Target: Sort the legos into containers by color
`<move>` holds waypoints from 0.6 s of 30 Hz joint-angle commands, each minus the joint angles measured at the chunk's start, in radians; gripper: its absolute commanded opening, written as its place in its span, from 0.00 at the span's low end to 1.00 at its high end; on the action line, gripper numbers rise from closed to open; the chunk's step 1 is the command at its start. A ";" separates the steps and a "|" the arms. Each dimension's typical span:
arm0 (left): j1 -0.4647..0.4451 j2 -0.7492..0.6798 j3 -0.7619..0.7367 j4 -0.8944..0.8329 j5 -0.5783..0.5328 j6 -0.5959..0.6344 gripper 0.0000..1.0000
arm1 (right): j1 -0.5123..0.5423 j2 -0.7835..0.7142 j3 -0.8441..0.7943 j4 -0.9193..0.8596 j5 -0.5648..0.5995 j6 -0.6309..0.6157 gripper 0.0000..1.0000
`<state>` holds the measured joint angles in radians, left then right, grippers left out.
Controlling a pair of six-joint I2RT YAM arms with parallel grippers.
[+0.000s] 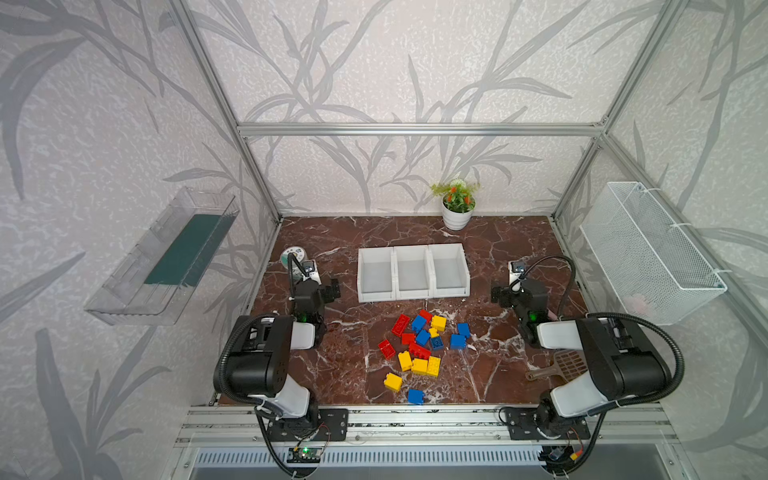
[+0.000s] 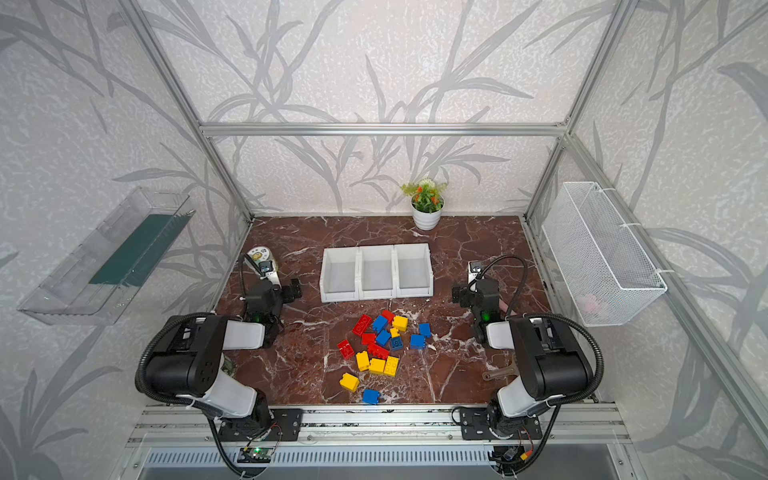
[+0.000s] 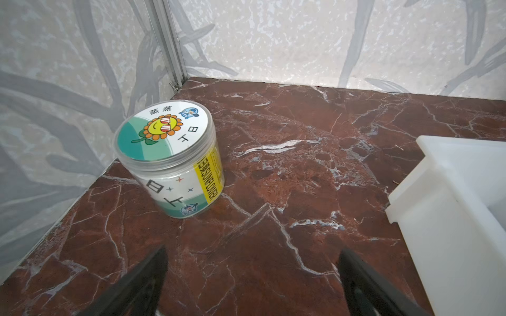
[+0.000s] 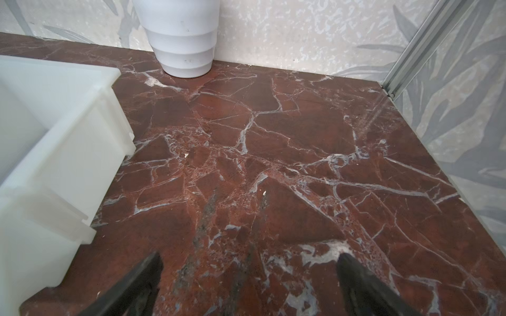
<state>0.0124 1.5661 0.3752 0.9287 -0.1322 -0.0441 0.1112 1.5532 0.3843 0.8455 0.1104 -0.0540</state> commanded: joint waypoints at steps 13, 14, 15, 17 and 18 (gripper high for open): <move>0.006 0.003 0.006 0.012 -0.003 0.013 0.99 | 0.001 -0.007 0.017 0.013 0.000 -0.003 0.99; 0.006 0.005 0.005 0.013 -0.001 0.013 0.99 | 0.001 -0.007 0.017 0.012 0.000 -0.002 0.99; 0.005 0.004 0.005 0.012 -0.001 0.013 0.99 | 0.001 -0.007 0.018 0.012 0.000 -0.002 0.99; 0.005 0.004 0.006 0.010 -0.003 0.013 0.99 | 0.002 -0.007 0.017 0.012 0.000 -0.001 0.99; 0.006 0.005 0.005 0.010 -0.003 0.013 0.99 | 0.001 -0.007 0.018 0.012 0.000 -0.001 0.99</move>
<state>0.0124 1.5661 0.3752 0.9287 -0.1326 -0.0441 0.1112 1.5532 0.3843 0.8455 0.1104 -0.0540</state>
